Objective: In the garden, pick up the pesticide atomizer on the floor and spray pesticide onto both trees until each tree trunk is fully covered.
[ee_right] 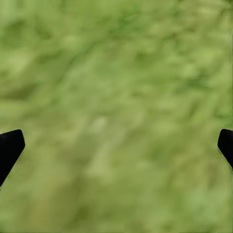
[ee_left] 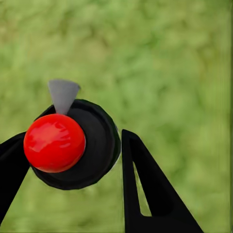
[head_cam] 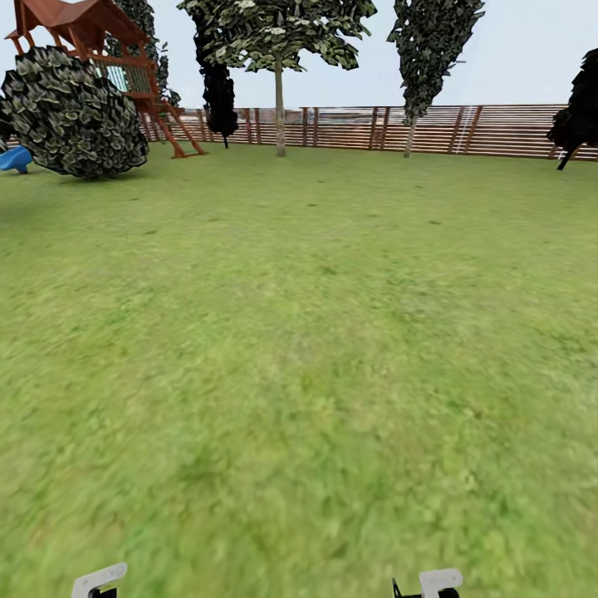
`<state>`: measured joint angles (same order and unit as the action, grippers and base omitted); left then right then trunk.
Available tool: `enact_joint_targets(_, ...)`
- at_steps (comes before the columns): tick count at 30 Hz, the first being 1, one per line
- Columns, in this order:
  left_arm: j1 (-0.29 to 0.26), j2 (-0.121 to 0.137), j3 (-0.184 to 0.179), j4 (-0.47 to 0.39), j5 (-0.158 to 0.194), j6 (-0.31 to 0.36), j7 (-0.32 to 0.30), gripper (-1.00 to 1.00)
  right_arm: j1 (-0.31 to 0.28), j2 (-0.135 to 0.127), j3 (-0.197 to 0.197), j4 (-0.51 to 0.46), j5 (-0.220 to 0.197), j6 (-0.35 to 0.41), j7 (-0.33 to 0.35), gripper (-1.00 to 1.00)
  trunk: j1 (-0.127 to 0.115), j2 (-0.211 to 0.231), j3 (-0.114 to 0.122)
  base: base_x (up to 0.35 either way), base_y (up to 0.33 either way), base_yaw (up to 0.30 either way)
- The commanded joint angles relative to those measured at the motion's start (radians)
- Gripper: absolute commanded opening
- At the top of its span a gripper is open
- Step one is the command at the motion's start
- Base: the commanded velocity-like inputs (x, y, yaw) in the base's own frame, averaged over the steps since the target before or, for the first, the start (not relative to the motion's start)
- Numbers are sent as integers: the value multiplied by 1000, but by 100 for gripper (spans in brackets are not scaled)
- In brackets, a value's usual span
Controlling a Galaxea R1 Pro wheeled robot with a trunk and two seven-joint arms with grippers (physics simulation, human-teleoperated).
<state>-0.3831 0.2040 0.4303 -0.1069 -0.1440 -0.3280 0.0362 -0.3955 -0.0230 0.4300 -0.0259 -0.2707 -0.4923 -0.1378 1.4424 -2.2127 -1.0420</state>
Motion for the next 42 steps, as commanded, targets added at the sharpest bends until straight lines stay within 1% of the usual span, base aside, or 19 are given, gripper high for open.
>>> enact_joint_targets(1,-1,0,6,1,-9,-4,6,-100,0,0,9,0,-7,-2,-3,100,0,0,-1,340,0,0)
enact_joint_targets(4,-1,-3,9,2,-6,-3,11,-100,0,0,9,0,-7,-2,-3,100,0,0,-1,340,0,0)
enact_joint_targets(7,-1,-12,10,2,-8,-3,11,-100,0,0,9,0,-6,-2,-3,100,0,0,-1,340,0,0)
enact_joint_targets(10,-1,-16,7,4,-12,-4,10,-100,0,0,9,0,-6,-2,-3,100,0,0,-1,340,0,0)
enact_joint_targets(11,0,-22,6,5,-16,-3,8,-100,0,0,9,0,-6,-2,-3,100,0,0,-1,340,0,0)
enact_joint_targets(13,4,-47,2,5,-32,-3,6,-100,0,0,9,0,-6,-2,-3,100,0,0,-1,340,0,0)
enact_joint_targets(15,14,-57,0,4,-53,-3,6,-100,0,0,9,0,-7,-2,-3,100,0,0,-1,340,0,0)
enact_joint_targets(17,18,-61,1,4,-72,-4,7,-100,0,0,9,0,-7,-2,-3,100,0,0,-1,340,0,0)
enact_joint_targets(19,19,-63,1,5,-77,-5,8,-100,0,0,9,0,-6,-2,-3,100,0,0,-1,340,0,0)
enact_joint_targets(21,19,-73,1,5,-79,-5,8,-100,0,0,9,0,-7,-2,-3,100,0,0,-1,340,0,0)
enact_joint_targets(24,21,-82,1,5,-79,-5,9,-100,0,0,9,0,-7,-2,-3,100,0,0,-1,340,0,0)
enact_joint_targets(42,21,-84,1,5,-79,-5,10,-100,0,0,9,0,-6,-2,-3,100,0,0,-1,340,0,0)
